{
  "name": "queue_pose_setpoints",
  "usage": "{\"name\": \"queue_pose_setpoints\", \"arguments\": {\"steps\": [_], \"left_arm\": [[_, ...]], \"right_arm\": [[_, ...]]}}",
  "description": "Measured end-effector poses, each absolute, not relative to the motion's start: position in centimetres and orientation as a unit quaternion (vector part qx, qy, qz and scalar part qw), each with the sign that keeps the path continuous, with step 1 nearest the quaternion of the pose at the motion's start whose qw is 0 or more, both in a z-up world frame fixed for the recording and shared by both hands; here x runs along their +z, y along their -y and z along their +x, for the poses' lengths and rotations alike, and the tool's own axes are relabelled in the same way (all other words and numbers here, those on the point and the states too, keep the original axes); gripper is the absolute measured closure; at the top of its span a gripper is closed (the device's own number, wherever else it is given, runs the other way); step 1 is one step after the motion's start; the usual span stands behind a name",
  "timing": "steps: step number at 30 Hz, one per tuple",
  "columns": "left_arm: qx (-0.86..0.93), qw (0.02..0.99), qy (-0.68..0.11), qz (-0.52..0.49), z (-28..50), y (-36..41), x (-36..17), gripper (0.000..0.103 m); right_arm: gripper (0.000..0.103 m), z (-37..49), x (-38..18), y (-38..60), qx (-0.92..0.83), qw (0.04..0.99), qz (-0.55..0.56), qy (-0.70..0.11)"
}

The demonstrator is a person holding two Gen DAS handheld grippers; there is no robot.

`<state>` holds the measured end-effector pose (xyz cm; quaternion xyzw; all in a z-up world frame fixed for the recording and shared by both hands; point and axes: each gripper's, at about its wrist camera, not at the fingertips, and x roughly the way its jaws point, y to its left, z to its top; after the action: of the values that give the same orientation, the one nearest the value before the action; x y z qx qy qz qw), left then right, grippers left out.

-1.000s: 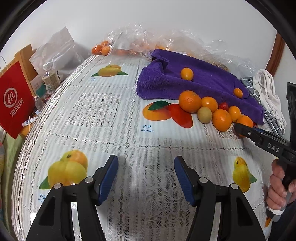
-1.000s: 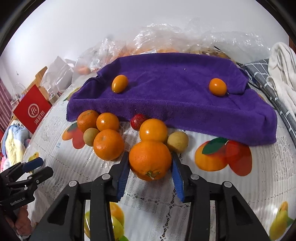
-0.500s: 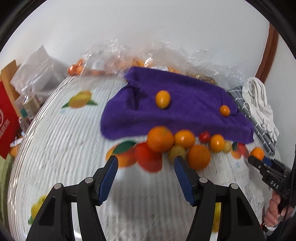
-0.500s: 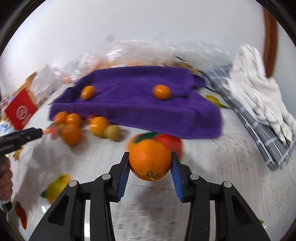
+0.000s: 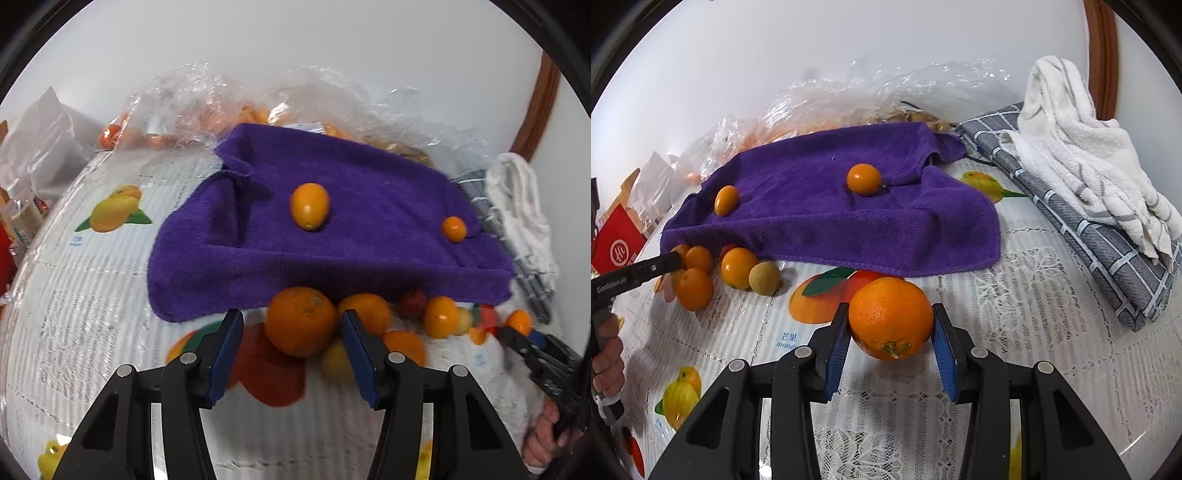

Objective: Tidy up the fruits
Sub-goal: 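Grasp a large orange with the right tool while the left tool grasps another, then carry both large oranges onto the purple towel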

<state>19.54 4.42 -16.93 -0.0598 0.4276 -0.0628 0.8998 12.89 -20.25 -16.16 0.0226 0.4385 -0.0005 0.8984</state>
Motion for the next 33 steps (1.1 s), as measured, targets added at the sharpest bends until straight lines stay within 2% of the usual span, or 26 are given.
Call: {"name": "queue_pose_setpoints", "arguments": {"steps": [3, 4, 5, 15, 21, 30, 33], "left_arm": [[-0.074, 0.898, -0.427, -0.078, 19.7, -4.7, -17.1, 0.056], [-0.084, 0.896, -0.428, -0.085, 19.8, -4.8, -17.1, 0.063], [-0.087, 0.894, -0.43, -0.087, 19.9, -4.8, -17.0, 0.064], [-0.062, 0.898, -0.43, -0.072, 17.6, -6.4, -16.7, 0.064], [-0.059, 0.902, -0.422, -0.072, 16.9, -6.4, -17.1, 0.063], [-0.043, 0.905, -0.417, -0.074, 16.9, -6.2, -17.6, 0.053], [-0.05, 0.904, -0.42, -0.07, 17.0, -5.9, -17.7, 0.047]], "right_arm": [[0.061, 12.8, -16.1, 20.5, 0.004, 0.899, 0.031, -0.437], [0.061, 12.8, -16.1, 20.6, 0.006, 0.899, 0.034, -0.437], [0.061, 12.8, -16.1, 20.6, 0.007, 0.899, 0.035, -0.437], [0.061, 12.7, -16.0, 20.7, 0.005, 0.899, 0.041, -0.435], [0.061, 12.8, -16.2, 20.6, 0.004, 0.897, 0.036, -0.44], [0.061, 12.7, -16.2, 20.7, 0.004, 0.897, 0.039, -0.441], [0.061, 12.7, -16.2, 20.7, 0.004, 0.896, 0.039, -0.441]]}}
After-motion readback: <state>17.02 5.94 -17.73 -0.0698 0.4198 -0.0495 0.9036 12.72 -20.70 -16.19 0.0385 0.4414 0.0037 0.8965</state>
